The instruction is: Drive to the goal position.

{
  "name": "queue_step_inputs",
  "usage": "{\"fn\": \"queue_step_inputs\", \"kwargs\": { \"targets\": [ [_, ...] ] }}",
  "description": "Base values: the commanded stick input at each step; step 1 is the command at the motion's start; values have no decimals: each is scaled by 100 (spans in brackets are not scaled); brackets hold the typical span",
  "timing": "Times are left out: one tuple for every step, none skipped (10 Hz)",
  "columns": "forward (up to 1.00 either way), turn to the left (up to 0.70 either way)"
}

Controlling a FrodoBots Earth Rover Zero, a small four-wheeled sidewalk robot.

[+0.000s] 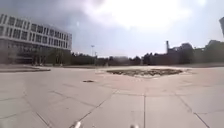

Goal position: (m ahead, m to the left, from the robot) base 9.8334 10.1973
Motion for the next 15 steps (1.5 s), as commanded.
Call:
{"fn": "queue_step_inputs", "kwargs": {
  "targets": [
    [70, -1],
    [70, -1],
    [70, -1],
    [70, -1],
    [70, -1],
    [70, -1],
    [70, -1],
    [70, -1],
    [70, -1],
    [70, -1],
    [70, -1],
    [70, -1],
    [70, -1],
    [70, -1],
    [70, -1]
  ]
}}
